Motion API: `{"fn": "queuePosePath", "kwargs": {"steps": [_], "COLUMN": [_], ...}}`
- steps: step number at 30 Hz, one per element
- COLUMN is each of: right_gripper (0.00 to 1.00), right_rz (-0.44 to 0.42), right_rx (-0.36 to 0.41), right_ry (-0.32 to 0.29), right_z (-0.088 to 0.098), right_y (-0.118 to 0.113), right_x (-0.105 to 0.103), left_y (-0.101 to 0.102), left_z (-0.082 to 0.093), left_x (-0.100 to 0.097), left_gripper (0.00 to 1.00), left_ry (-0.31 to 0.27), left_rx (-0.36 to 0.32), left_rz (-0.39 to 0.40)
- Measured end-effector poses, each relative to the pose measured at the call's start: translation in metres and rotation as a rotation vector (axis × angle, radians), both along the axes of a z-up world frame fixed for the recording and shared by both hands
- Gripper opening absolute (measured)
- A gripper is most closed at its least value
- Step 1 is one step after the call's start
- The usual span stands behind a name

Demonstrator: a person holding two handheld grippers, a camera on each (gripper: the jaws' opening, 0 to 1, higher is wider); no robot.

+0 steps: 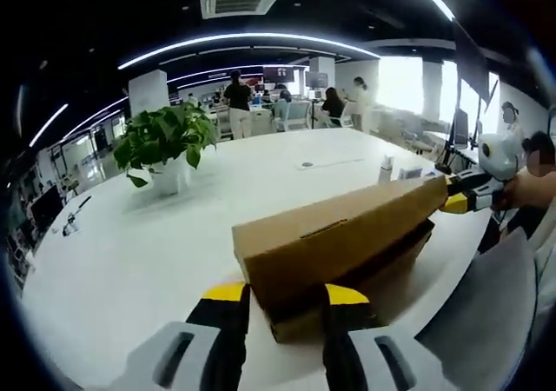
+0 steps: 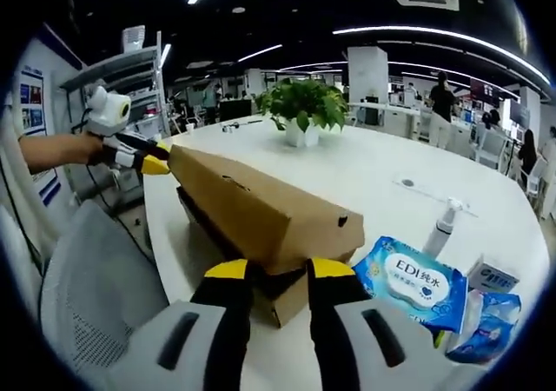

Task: Operate the shoe box by opening the lid, removing the specified soft item, and placing it in the target area until the item is outside and the box remains undamaged.

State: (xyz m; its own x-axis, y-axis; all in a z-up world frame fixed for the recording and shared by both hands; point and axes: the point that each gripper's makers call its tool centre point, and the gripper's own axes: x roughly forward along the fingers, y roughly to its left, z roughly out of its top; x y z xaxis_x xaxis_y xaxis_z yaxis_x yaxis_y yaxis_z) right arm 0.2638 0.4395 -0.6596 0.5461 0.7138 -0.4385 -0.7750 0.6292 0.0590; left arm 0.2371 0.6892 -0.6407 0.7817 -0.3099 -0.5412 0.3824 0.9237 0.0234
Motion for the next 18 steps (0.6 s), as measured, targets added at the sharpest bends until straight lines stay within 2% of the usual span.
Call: {"fn": "queuePosePath", "kwargs": {"steps": [3, 18], "right_gripper": [0.25, 0.27], "right_rz": [0.014, 0.009], "right_rx": [-0.019, -0.018], "right_ry": [0.002, 0.060], "right_z": [-0.004, -0.017], "right_y": [0.001, 0.002], "right_x": [-0.003, -0.009], "left_y": [-0.001, -0.002], "left_z": [-0.003, -0.020], "left_x": [-0.002, -0.006], "left_gripper": [0.34, 0.36], "left_ry": [0.009, 0.055], "left_rx": [-0.004, -0.012], "left_rz": [-0.002, -0.009]}}
